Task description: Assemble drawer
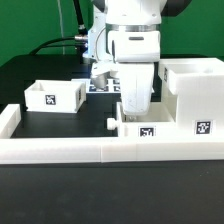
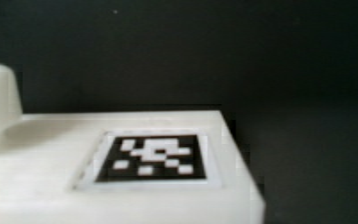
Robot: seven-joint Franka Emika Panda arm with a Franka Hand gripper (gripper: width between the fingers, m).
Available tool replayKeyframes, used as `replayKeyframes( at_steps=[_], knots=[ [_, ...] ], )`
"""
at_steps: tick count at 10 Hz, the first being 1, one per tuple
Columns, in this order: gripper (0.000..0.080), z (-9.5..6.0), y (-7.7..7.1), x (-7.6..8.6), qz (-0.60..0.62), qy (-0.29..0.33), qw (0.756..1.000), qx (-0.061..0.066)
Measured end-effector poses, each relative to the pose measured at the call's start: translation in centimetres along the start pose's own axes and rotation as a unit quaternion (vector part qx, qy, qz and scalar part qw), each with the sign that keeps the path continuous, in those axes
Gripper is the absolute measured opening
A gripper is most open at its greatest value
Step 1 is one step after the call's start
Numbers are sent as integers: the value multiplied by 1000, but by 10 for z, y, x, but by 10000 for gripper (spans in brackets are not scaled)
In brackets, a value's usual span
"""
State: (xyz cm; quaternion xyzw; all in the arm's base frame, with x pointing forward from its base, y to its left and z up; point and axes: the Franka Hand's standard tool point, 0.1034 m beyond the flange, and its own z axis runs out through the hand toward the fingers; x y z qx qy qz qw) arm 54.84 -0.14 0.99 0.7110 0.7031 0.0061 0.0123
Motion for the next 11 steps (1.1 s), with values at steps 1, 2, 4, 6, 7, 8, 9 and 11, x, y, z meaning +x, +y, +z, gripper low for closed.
replayKeyframes(
  at_steps=[1, 2, 4, 6, 7, 8, 9, 11],
  knots=[
    [42, 0, 0, 0, -4, 0, 1000, 0],
    [42, 0, 0, -1, -7, 0, 1000, -1],
    [42, 0, 0, -2, -6, 0, 1000, -1],
    [42, 0, 0, -2, -1, 1, 1000, -2],
    [42, 0, 0, -2, -1, 1, 1000, -2],
    [42, 0, 0, -2, -1, 1, 1000, -2],
    [42, 0, 0, -1, -1, 1, 1000, -2],
    [42, 0, 0, 1, 0, 0, 1000, -1]
  ],
)
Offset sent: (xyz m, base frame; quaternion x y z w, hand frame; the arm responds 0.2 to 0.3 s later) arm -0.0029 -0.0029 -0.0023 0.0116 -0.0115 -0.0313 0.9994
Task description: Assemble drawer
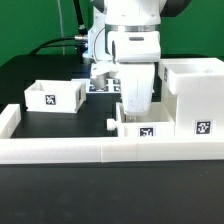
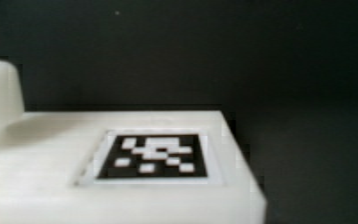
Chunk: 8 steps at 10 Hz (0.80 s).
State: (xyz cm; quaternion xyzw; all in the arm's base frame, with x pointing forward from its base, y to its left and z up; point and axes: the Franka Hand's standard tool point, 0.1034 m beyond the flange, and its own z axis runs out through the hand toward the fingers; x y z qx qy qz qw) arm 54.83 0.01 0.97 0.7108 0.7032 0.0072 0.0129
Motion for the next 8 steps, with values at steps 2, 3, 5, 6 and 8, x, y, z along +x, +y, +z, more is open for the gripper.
replayKeyframes(
  at_steps=[2, 3, 5, 6, 8],
  knots=[
    [42, 0, 0, -1, 3, -3, 1000, 8],
    [42, 0, 0, -1, 3, -2, 1000, 8],
    [42, 0, 0, -1, 4, -2, 1000, 8],
    [42, 0, 0, -1, -1, -3, 1000, 7],
    [42, 0, -1, 0, -4, -5, 1000, 6]
  ],
)
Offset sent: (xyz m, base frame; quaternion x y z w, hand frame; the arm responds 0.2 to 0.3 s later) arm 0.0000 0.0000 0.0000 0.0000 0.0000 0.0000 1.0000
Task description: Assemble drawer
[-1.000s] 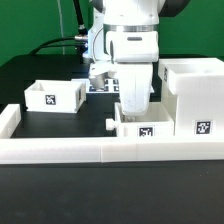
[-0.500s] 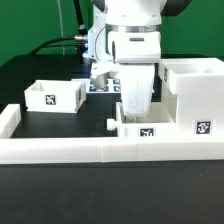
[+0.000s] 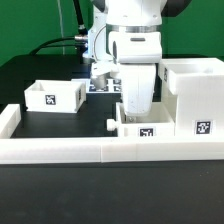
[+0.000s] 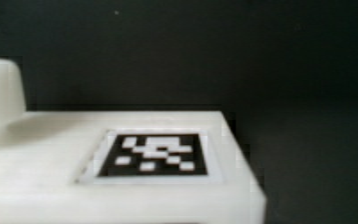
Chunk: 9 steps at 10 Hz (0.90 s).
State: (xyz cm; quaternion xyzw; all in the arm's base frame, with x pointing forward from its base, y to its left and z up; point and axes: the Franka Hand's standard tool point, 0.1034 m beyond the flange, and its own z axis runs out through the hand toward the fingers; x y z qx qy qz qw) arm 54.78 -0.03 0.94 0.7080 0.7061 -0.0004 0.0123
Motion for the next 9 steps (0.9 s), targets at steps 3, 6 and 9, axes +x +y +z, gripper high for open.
replayKeyframes(
  at_steps=[3, 6, 9],
  knots=[
    [42, 0, 0, -1, 4, 0, 1000, 0],
    [42, 0, -1, -2, 5, -2, 1000, 7],
    [42, 0, 0, -2, -19, -4, 1000, 6]
  ],
)
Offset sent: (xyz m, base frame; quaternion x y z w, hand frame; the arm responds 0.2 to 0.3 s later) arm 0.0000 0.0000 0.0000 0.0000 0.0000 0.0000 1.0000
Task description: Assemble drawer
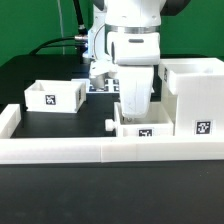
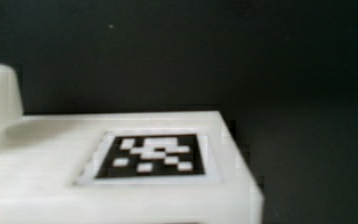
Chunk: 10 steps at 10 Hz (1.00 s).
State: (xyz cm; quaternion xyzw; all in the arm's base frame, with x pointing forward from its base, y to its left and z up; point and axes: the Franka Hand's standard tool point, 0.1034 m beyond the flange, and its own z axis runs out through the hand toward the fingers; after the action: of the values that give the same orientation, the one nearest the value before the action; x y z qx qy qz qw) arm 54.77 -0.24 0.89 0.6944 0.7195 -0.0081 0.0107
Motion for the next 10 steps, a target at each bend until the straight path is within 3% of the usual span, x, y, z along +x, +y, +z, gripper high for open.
replayKeyframes(
  at_steps=[4, 10],
  knots=[
    [42, 0, 0, 12, -21, -5, 1000, 4],
    [42, 0, 0, 15, 7, -3, 1000, 2]
  ],
)
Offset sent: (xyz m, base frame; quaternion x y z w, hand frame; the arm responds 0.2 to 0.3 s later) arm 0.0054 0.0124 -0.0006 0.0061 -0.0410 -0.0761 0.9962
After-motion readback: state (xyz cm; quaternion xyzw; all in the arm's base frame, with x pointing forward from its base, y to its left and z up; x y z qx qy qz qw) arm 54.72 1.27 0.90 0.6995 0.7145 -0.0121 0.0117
